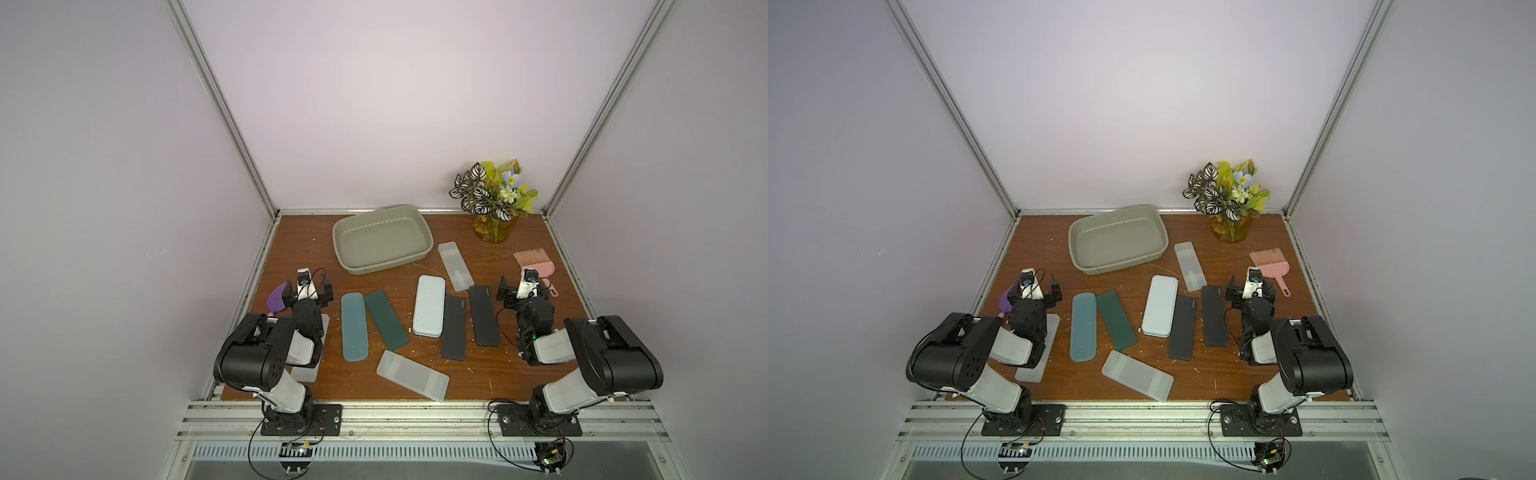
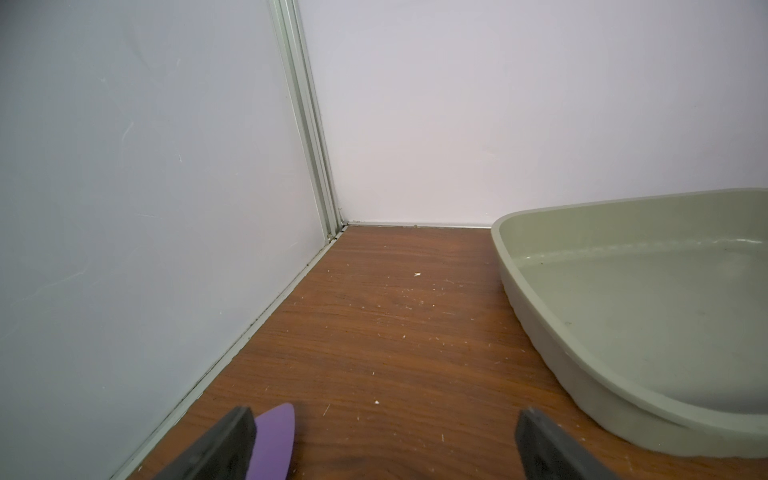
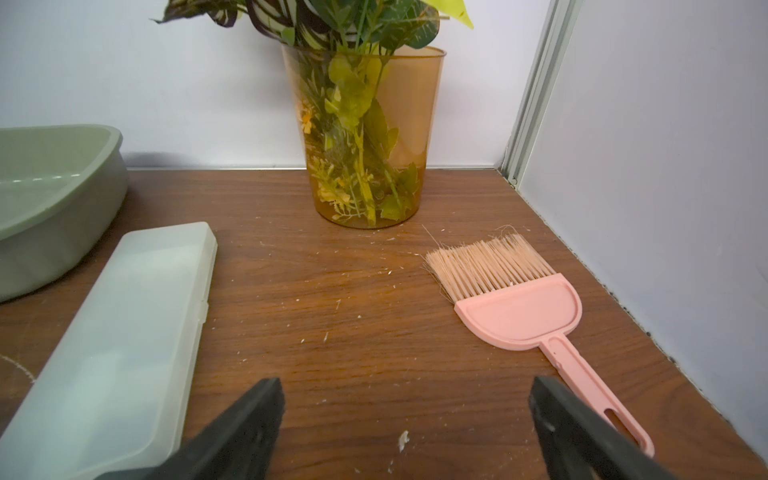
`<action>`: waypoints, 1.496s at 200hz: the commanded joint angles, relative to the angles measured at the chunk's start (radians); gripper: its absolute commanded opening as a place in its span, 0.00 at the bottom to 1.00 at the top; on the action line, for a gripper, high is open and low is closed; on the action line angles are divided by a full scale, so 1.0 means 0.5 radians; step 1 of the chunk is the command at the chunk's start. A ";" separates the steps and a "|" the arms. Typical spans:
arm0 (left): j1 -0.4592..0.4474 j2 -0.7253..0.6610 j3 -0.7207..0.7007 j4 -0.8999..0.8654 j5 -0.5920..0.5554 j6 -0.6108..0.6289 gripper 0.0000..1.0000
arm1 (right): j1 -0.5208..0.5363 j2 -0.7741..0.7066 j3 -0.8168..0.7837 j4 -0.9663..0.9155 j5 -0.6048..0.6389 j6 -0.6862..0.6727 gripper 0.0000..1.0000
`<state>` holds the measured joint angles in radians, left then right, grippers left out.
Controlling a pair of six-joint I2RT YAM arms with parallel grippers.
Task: Put the pencil case into the storage box
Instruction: Move the storage box to the center of the board.
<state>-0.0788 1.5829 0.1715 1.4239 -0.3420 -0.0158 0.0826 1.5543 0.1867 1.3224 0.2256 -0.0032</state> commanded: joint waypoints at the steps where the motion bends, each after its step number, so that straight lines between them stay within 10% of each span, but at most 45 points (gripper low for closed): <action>1: 0.038 -0.042 0.020 -0.086 0.097 -0.045 0.98 | -0.010 -0.017 0.040 0.044 -0.046 -0.001 0.99; 25: -0.054 -0.168 0.053 -0.214 -0.004 0.049 1.00 | 0.000 -0.232 0.128 -0.280 0.170 0.060 0.99; 70: -0.341 -0.829 0.814 -1.694 -0.228 0.103 0.92 | 0.025 -0.567 0.833 -1.638 0.253 0.333 0.98; 142: -0.218 0.140 2.441 -3.553 0.063 -0.384 0.84 | 0.239 -0.514 1.409 -2.699 -0.176 0.696 0.99; 234: 0.096 0.918 3.056 -3.809 0.820 -0.702 0.79 | 0.375 -0.562 1.455 -2.973 -0.411 0.740 0.99; 299: 0.113 1.179 3.131 -3.836 0.941 -0.668 0.73 | 0.381 -0.567 1.433 -3.010 -0.396 0.735 0.99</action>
<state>-0.0303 2.1506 1.7069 -0.4538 0.0879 -0.3523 0.2672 1.3014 0.8810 -0.1791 0.0422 0.3500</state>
